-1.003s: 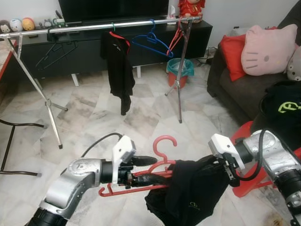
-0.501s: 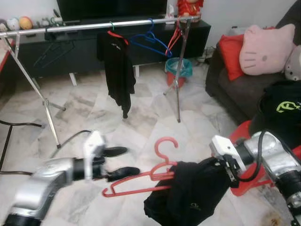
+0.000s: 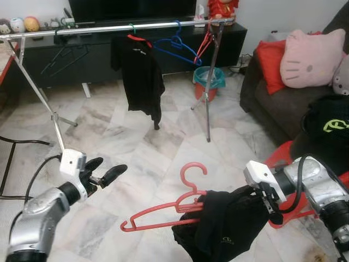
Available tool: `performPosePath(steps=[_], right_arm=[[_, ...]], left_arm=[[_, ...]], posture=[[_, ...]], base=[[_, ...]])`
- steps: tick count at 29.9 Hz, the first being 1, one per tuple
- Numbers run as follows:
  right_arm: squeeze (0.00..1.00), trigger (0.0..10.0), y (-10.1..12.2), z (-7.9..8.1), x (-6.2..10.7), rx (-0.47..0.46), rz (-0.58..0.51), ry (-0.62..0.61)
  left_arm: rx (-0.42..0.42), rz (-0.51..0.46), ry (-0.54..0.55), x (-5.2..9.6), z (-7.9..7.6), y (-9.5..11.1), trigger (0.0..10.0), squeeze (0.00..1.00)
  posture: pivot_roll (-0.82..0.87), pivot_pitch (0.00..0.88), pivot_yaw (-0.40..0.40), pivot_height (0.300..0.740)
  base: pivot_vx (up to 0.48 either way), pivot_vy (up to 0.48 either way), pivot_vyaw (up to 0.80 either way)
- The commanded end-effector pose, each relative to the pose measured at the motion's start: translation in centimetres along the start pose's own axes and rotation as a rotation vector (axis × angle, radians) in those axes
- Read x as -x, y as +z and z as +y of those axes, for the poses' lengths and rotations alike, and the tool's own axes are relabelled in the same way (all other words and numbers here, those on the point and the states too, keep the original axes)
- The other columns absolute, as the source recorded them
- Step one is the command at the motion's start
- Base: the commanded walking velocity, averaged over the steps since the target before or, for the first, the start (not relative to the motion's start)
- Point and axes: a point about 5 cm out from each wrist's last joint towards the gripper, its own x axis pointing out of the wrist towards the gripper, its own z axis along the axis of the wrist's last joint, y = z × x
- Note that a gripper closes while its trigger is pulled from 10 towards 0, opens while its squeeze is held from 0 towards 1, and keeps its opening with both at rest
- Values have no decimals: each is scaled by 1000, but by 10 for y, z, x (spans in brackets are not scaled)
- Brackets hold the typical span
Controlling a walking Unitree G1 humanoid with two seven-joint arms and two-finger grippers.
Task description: Hang hanger
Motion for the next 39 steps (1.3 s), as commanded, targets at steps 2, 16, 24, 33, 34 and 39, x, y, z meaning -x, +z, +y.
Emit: performPosePath(steps=[2,16,24,33,34,39], right_arm=[[0,0,7,-2,6,30,-24,-18],[0,0,23,-15,14,63,-122,-135],[0,0,12,-14,-11,10,-175,-151],[0,0,20,-20,-23,-74,-384,-187],[0,0,24,-20,-21,-69,-413,-172],[0,0,24,-21,-11,-51,-373,-187]], left_arm=[[-26,111,-9,-1,-6,-24,10000,0],[29,344,82,6,-13,-94,10000,0],[124,225,-115,-4,-34,-83,10000,0],[155,132,-160,-13,-43,-69,10000,0],[156,134,-160,-14,-44,-70,10000,0],[172,126,-140,-13,-44,-72,10000,0]], posture=[[-62,54,-54,740],[-67,32,-46,740],[-57,19,-43,740],[-49,18,-42,740],[-49,23,-44,740],[-58,31,-51,740]], base=[[0,0,0],[0,0,0],[0,0,0],[0,0,0],[0,0,0],[0,0,0]])
